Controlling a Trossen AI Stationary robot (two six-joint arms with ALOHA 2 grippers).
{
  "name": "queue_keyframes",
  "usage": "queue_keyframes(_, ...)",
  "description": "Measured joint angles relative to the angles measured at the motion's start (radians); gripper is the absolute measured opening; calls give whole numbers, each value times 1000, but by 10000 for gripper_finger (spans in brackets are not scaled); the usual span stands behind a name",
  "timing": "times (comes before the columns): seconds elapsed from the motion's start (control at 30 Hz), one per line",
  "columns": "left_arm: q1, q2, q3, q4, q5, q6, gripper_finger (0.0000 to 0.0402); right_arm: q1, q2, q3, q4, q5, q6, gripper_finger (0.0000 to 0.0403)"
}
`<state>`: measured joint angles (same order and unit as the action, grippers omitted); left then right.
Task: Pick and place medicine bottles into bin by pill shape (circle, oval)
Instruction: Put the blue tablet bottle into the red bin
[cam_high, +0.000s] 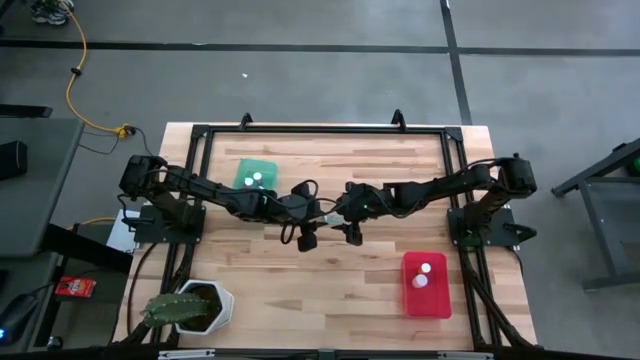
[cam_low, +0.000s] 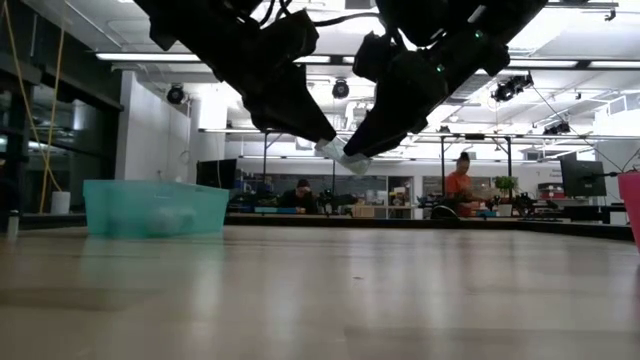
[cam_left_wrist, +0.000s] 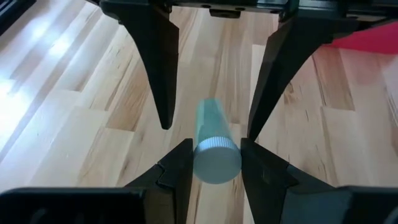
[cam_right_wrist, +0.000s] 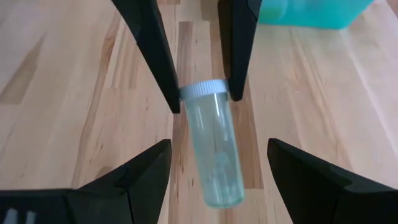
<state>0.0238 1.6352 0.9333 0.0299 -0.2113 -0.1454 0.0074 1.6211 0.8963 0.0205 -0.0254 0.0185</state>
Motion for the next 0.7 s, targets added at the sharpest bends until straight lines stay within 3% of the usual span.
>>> queue_keyframes(0.3, 1, 0, 0, 22, -12, -1, 107, 1, -1, 0, 3, 2, 3, 254)
queue_keyframes(0.7, 1, 0, 0, 19, -32, -1, 107, 2, -1, 0, 5, 5, 7, 152)
